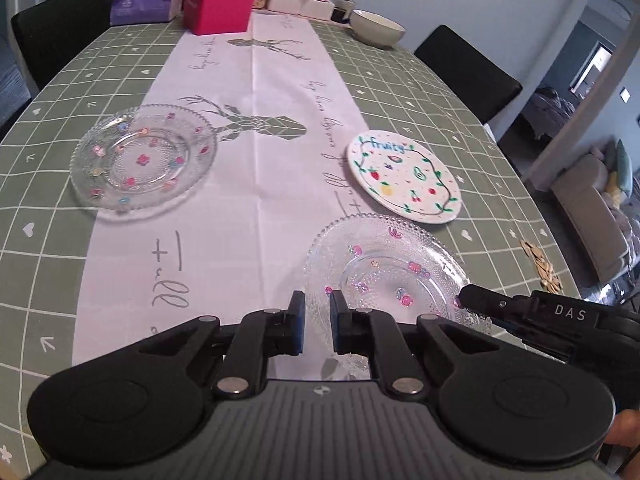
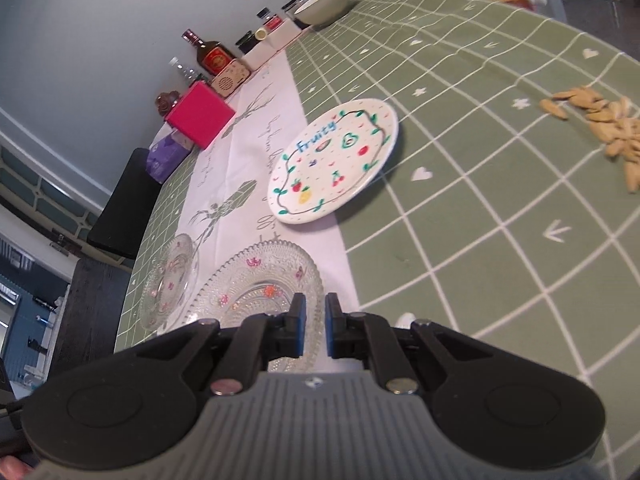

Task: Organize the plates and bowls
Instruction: 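Close the left gripper on the glass plate rim while the right gripper closes on it, then lift the glass plate with both grippers and carry it beside the bowl stack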

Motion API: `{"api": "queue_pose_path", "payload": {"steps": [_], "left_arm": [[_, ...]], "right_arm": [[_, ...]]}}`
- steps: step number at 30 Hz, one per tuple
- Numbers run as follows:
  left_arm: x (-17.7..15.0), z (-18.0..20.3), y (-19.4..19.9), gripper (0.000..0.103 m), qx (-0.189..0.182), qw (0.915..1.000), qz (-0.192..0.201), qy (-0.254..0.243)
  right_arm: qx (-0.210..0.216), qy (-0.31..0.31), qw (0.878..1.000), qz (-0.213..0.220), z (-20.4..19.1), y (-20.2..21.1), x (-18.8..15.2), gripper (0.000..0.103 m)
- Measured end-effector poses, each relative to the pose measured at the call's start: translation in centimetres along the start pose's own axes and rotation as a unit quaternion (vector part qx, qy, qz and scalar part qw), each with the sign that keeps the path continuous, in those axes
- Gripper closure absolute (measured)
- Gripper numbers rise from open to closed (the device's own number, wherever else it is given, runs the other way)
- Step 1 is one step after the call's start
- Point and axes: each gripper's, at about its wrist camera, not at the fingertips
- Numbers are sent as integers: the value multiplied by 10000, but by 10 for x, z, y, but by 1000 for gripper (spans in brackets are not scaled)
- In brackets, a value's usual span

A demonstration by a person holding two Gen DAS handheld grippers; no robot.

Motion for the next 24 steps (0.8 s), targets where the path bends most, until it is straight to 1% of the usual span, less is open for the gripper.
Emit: {"api": "queue_pose_path", "payload": {"steps": [3,6,8,12,15,17,18,20,21,24], "left_arm": [[-2,18,0,90,-152,9983,-328,-449],[-10,36,-4,90,-223,9951,-486,-836],[-14,44,-9,90,-335,9921,-616,-1043],[-22,59,-15,90,-595,9846,-918,-1364],[-29,71,-16,90,-547,9780,-1160,-1647],[-34,79,-18,95,-426,9716,-1291,-1938],[-36,82,-20,96,-395,9685,-1389,-2027],[-38,84,-25,96,-385,9625,-1681,-2096],[-40,84,-25,98,-347,9604,-1728,-2157],[-41,85,-22,100,-383,9609,-1650,-2191]], "right_arm": [[-151,-201,9996,136,10,22,-8,95],[-246,-367,9987,251,23,45,-19,95],[-326,-591,9974,246,33,56,-25,95],[-346,-999,9941,224,55,76,-36,95],[-386,-1030,9936,249,61,92,-48,95],[-473,-939,9942,244,60,101,-59,95],[-521,-891,9944,214,60,105,-65,95],[-529,-944,9940,142,63,111,-76,95],[-503,-1027,9934,92,67,113,-81,97],[-346,-1241,9917,-40,76,119,-93,100]]}}
Point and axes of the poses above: each gripper's, at about its wrist camera, not at the fingertips, and y roughly against the way its jaws point, z to its right, x to its top, and after that the axes turned 6 degrees about -z, right-handed
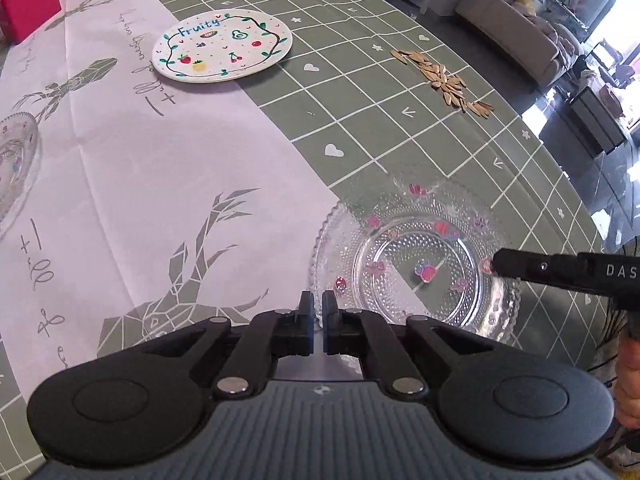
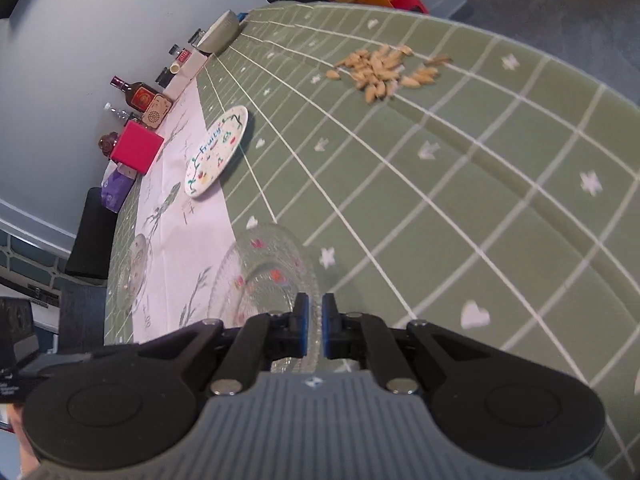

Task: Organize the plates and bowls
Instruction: 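Lift the glass plate with both grippers and carry it beside the bowl stack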

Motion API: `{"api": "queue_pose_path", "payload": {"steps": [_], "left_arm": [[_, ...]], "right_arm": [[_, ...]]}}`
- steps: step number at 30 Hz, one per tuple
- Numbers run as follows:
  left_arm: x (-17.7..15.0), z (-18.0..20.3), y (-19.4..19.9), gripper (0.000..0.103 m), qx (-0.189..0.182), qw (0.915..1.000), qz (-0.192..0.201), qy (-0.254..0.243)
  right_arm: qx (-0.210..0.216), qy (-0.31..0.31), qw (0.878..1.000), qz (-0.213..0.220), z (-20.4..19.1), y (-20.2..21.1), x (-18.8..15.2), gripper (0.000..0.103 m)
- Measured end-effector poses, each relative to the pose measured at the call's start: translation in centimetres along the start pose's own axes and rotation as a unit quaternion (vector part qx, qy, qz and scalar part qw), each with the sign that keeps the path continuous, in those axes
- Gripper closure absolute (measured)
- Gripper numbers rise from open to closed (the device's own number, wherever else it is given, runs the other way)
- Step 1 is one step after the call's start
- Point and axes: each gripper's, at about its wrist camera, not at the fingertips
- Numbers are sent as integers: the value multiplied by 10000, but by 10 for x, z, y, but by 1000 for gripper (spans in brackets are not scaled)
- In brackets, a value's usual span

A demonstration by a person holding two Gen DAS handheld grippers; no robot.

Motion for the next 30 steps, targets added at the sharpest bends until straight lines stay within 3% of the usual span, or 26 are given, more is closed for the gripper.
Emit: {"api": "queue_pose_path", "payload": {"steps": [3,9,12,16,20,24,26,30], "left_arm": [[1,-4,4,101,-137,9998,89,101],[2,-1,19,100,65,9988,473,147],[3,3,27,100,518,9961,671,240],[1,12,29,97,793,9956,440,253],[-5,22,30,96,758,9965,238,247],[-12,39,43,94,756,9961,453,74],[-14,47,49,85,836,9948,586,-27],[-18,50,53,82,918,9937,649,41]], "right_arm": [[7,-33,9999,-100,6,3,-8,100],[176,-110,9991,-366,13,7,-22,100],[158,-93,9991,-376,16,11,-30,100],[161,19,9987,-475,18,16,-39,99],[143,124,9984,-538,22,24,-50,99],[142,128,9978,-629,34,32,-61,98],[176,97,9977,-643,40,37,-65,98],[187,94,9972,-718,46,45,-74,98]]}}
Point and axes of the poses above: each gripper's, at about its wrist camera, not at the fingertips, and y roughly against the way its jaws point, z to its right, x to its top, and after that the axes turned 6 degrees about -z, right-handed
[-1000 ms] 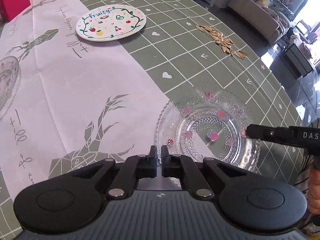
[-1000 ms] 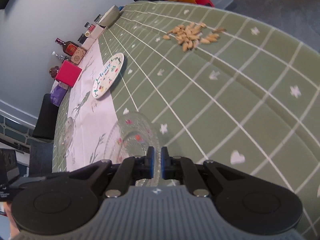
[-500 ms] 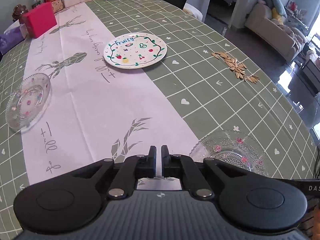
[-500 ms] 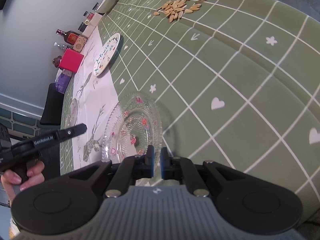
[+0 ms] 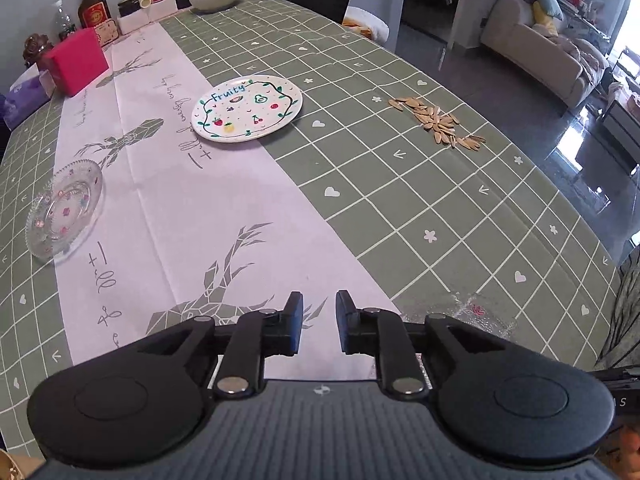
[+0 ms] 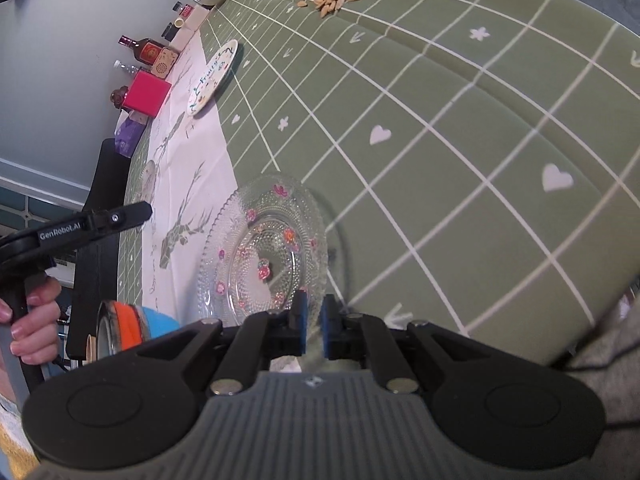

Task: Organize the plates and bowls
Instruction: 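Lift the glass plate with both grippers and carry it beside the bowl stack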

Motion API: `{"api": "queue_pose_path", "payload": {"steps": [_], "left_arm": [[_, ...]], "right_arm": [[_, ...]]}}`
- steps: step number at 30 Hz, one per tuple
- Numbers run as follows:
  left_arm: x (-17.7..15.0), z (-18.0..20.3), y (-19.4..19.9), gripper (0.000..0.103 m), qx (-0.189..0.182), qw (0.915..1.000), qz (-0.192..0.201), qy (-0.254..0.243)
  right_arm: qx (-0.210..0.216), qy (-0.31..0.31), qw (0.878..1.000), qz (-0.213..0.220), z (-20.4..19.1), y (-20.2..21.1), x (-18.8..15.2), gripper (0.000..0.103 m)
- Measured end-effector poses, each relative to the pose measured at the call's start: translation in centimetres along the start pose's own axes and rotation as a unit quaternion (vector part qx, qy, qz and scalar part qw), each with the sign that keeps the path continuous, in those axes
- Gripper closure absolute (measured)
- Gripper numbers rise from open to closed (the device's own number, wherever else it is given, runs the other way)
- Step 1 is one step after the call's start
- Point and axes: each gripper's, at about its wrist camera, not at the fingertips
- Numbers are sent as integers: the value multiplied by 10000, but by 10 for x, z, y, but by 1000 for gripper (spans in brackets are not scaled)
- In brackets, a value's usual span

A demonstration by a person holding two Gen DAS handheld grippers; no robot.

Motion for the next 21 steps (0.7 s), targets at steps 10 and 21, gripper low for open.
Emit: {"api": "queue_pose_path", "payload": {"steps": [10,21], "left_arm": [[-11,-8,3,82,453,9985,52,318],[-15,-6,7,82,480,9982,87,354]], "right_arm": [[-323,337,9988,150,-8,6,-10,97],[-1571,1332,9750,831,-41,9,-21,79]]}}
Point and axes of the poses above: each gripper's, at about its wrist camera, not at the fingertips, and y roughly against the way its jaws point, z to its right, x to its top, and after that the axes turned 6 degrees about -z, right-handed
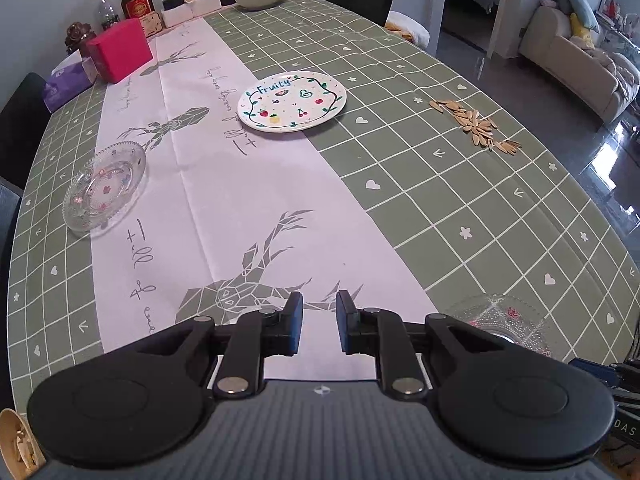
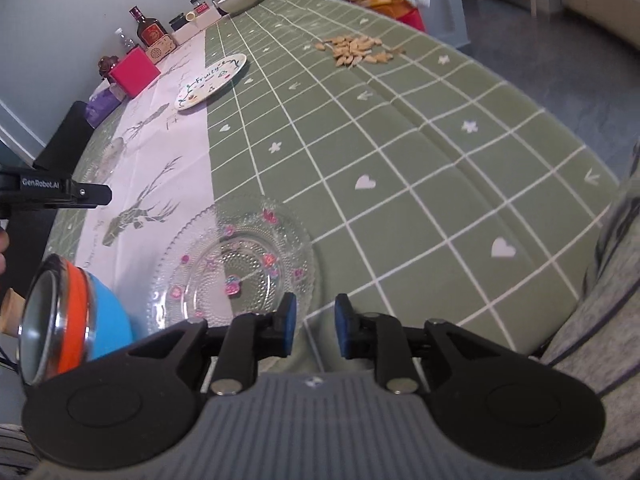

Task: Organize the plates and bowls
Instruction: 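Lift the glass plate with both grippers and carry it beside the bowl stack, then lower the glass plate onto the table and open both grippers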

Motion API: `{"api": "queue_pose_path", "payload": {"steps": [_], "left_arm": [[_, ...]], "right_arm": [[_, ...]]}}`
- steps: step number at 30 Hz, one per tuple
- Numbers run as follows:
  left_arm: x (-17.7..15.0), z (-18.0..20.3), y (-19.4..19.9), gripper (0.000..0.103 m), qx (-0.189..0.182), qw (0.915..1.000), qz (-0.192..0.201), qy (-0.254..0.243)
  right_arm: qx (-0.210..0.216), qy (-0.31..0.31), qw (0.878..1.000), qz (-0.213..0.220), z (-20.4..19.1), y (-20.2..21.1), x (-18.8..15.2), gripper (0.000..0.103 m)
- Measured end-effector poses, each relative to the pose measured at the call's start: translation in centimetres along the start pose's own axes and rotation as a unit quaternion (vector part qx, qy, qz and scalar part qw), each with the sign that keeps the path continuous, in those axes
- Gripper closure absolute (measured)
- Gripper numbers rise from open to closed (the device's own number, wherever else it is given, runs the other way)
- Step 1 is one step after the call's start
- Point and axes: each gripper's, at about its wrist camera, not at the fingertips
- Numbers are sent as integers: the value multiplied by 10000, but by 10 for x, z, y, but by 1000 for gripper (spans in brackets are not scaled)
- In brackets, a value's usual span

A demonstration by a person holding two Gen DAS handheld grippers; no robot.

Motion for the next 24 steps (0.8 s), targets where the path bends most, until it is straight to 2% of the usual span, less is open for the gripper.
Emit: {"api": "queue_pose_path", "payload": {"steps": [5,12,15,16,17,19,21,24], "left_arm": [[-3,3,5,78,-57,10000,37,14],[-4,-1,6,72,-293,9994,-23,197],[-4,-5,8,64,-203,9993,60,298],[-4,-7,8,58,-189,9992,87,331],[-4,-9,8,49,-201,9991,104,369],[-3,-15,8,41,-237,9983,131,511],[-3,-21,8,39,-245,9973,159,678],[-2,-29,7,31,-175,9961,236,833]], "right_arm": [[-186,41,9997,159,-2,0,2,64],[-406,323,9968,608,-19,10,8,38],[-402,661,9945,710,-33,12,16,37],[-373,786,9935,732,-39,12,19,37],[-332,883,9925,774,-45,13,23,34],[-231,1009,9911,837,-54,15,31,26],[-157,1119,9897,882,-64,15,39,20],[-124,1267,9877,910,-78,12,50,17]]}}
Point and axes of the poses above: each gripper's, at about its wrist camera, not at the fingertips, and y roughly against the way its jaws point, z to its right, x to its top, and after that the axes turned 6 degrees about -z, right-handed
